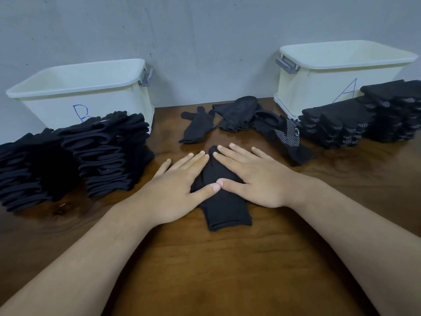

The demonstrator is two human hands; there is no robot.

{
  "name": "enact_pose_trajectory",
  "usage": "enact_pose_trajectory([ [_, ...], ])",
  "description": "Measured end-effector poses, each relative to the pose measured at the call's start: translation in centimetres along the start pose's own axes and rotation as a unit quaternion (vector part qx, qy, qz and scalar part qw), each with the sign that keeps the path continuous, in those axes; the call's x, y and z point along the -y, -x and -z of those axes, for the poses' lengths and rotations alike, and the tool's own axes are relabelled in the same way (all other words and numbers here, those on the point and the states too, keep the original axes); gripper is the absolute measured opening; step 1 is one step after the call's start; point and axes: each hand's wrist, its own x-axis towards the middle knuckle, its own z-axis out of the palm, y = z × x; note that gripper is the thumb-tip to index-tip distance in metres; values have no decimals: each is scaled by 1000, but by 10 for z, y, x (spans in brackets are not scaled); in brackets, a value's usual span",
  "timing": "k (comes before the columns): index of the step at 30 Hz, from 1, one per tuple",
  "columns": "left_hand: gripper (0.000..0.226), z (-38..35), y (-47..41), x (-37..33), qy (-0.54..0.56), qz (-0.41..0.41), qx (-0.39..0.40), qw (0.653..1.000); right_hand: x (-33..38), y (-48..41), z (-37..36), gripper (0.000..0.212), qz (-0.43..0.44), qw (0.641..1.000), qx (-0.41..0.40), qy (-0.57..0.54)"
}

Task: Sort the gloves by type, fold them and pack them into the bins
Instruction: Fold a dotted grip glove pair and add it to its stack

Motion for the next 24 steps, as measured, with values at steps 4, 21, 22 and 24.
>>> enact_pose_trajectory([
  [4, 80, 0, 1, 0, 43, -8, -15, 999, -1, 1, 0, 74, 28, 997, -68, -8],
  [21, 19, 32, 24, 8, 115, -167, -2, 979, 21, 37, 17, 20, 207, 973, -51, -94],
  [22, 18, 31, 25, 8, 103, -173, -8, 979, 23, 37, 16, 17, 213, 972, -64, -74],
  [24, 18, 31, 25, 7, 80, -183, -16, 980, 27, 38, 16, 11, 218, 972, -81, -38],
])
